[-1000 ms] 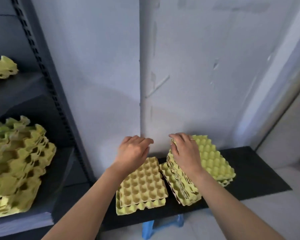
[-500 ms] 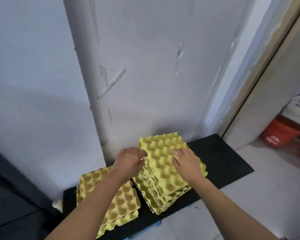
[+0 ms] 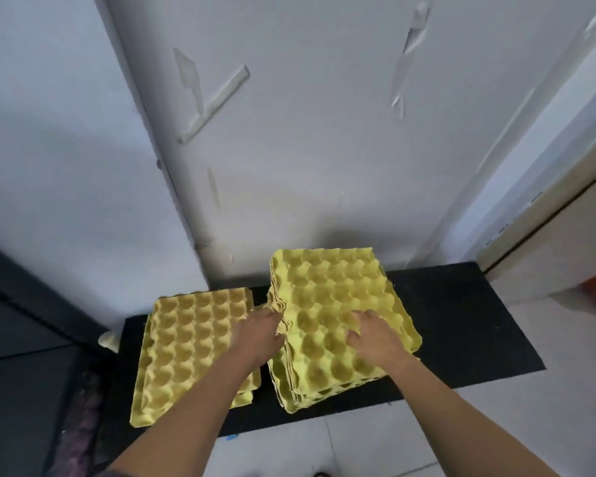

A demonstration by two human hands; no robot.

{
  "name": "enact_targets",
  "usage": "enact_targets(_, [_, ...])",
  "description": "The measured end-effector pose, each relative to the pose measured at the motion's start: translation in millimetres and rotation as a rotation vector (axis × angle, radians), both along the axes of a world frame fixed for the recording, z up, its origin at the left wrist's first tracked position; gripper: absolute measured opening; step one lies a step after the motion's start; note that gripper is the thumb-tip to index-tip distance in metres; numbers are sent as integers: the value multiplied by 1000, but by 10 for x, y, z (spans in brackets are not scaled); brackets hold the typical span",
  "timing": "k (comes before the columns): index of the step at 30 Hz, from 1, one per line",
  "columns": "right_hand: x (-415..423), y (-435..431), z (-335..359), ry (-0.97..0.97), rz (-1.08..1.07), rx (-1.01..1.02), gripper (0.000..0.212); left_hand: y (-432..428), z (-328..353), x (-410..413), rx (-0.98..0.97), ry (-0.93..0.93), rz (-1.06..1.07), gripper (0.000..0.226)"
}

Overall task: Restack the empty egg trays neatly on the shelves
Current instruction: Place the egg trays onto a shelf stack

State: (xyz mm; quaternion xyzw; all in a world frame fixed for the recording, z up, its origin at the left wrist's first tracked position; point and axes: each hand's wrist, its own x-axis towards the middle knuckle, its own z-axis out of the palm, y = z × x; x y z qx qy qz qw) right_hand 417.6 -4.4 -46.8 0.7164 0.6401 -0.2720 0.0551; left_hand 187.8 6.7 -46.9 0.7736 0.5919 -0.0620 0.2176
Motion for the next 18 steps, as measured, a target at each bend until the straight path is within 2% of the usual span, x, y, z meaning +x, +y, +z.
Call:
enact_targets(3, [199, 101, -146, 24, 37, -29, 55, -59, -160, 224, -103, -47, 146, 48])
enact_targets(6, [396, 161, -308, 30, 43, -56, 57, -155, -277, 437, -183, -208, 350, 54])
enact_targets(10, [530, 174, -462, -26, 33, -52, 65, -225, -429, 602, -183, -351, 594, 50])
enact_targets(12, [564, 172, -509, -82, -39, -31, 71, -231, -464, 631, -178, -391, 679, 36])
enact_targets(15, [646, 188, -568, -55, -211, -49, 78, -195, -485, 660, -184, -432, 805, 12])
enact_targets(18, [785, 232, -669, 18, -377, -76, 84, -140, -483, 693, -234, -483, 899, 27])
